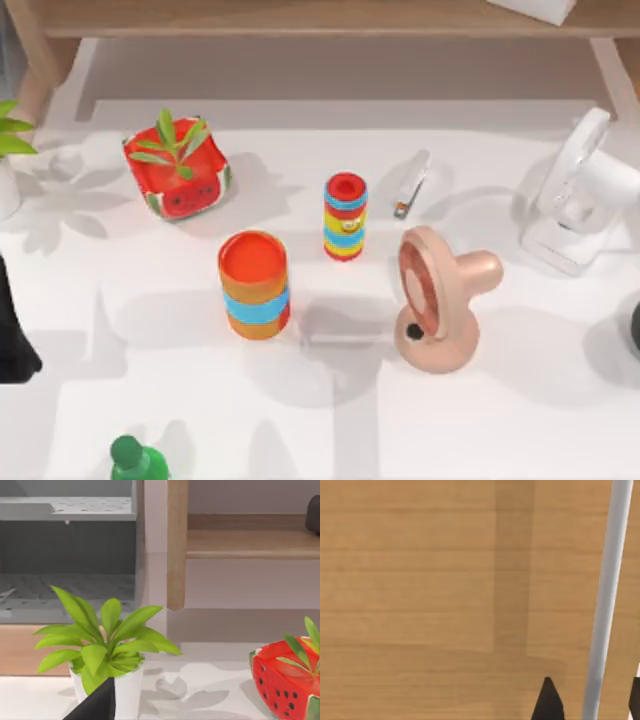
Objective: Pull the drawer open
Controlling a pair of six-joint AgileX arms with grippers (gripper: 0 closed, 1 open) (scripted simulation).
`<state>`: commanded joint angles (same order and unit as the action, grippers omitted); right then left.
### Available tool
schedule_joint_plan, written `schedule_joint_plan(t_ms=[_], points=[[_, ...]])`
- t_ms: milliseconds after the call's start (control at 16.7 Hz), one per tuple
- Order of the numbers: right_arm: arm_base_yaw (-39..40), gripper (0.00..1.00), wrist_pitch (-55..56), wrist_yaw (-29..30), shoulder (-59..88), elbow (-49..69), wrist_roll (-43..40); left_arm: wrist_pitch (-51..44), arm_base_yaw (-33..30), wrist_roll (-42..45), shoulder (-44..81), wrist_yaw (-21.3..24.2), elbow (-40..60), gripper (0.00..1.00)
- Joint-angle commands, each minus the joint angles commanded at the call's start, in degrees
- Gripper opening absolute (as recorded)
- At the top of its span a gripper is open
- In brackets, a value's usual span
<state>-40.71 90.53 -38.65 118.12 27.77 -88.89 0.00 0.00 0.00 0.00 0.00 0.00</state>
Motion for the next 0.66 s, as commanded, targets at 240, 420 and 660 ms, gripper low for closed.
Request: schedule_joint_plan(t_ms=[240,420,660], points=[[0.00,0.90,0.00,0.00,0.00,0.00,0.00,0.00,0.00,0.00,0.00,0.00,0.00,1.00],[0.00,1.00,0.00,0.00,0.00,0.00,0.00,0.00,0.00,0.00,0.00,0.00,0.00,1.00],[0.00,1.00,0.00,0.00,0.00,0.00,0.00,0.00,0.00,0.00,0.00,0.00,0.00,1.00]])
